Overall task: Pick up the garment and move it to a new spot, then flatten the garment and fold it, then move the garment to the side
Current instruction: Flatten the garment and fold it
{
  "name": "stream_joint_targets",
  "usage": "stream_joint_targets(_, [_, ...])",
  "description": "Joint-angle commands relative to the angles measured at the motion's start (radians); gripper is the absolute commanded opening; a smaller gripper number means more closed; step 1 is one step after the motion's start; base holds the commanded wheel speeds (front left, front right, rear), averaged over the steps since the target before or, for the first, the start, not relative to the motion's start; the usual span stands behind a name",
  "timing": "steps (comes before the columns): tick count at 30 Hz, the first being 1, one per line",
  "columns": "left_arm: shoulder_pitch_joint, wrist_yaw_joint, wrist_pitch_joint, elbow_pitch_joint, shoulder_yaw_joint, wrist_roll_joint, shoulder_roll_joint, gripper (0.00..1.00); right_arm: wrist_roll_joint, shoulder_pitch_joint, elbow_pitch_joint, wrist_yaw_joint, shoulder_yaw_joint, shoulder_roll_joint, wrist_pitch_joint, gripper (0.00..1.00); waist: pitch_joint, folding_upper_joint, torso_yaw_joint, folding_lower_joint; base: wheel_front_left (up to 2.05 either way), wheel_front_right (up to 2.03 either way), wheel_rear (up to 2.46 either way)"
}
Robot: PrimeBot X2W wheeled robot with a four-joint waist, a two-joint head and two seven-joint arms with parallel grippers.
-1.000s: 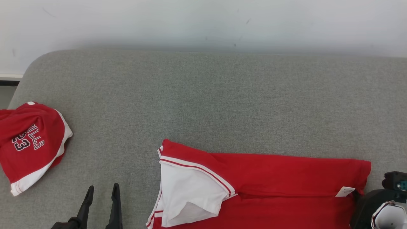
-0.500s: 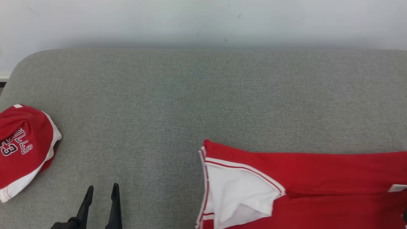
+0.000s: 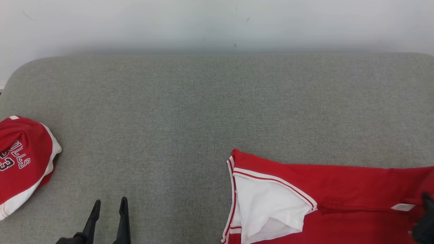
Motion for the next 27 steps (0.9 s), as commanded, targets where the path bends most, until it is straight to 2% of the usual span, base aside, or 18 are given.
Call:
stream_joint_targets(1, [-0.007, -0.002, -0.006, 0.005, -0.001, -0.008, 0.004, 1.0, 0.028, 0.019, -0.03, -0.003, 0.045, 0.008, 0.013, 0.0, -0.006, -0.0002, 0.0, -0.0001, 0.0, 0.0, 0.0])
stream_joint_targets(8, [-0.007, -0.004, -0.011, 0.022, -0.014, -0.013, -0.001, 1.0, 0.127, 0.066, -0.105, -0.002, 0.319, 0.024, 0.06, 0.0, -0.026, -0.0002, 0.013, -0.0001, 0.0, 0.0, 0.0])
stream_joint_targets(15, [0.004, -0.002, -0.015, 0.034, -0.023, -0.015, -0.004, 1.0, 0.189, 0.051, -0.129, -0.002, 0.57, 0.0, 0.077, 0.0, -0.05, -0.0002, 0.043, -0.0001, 0.0, 0.0, 0.0])
stream_joint_targets(23, [0.015, 0.001, -0.02, 0.045, -0.034, -0.018, -0.009, 1.0, 0.229, -0.007, -0.082, -0.002, 0.767, -0.003, 0.086, 0.0, -0.075, -0.0002, 0.076, -0.0001, 0.0, 0.0, 0.0])
stream_joint_targets(27, [0.017, 0.003, -0.022, 0.047, -0.04, -0.016, -0.011, 1.0, 0.236, -0.04, -0.038, -0.002, 0.822, 0.004, 0.069, 0.0, -0.083, -0.0002, 0.094, -0.0001, 0.0, 0.0, 0.0])
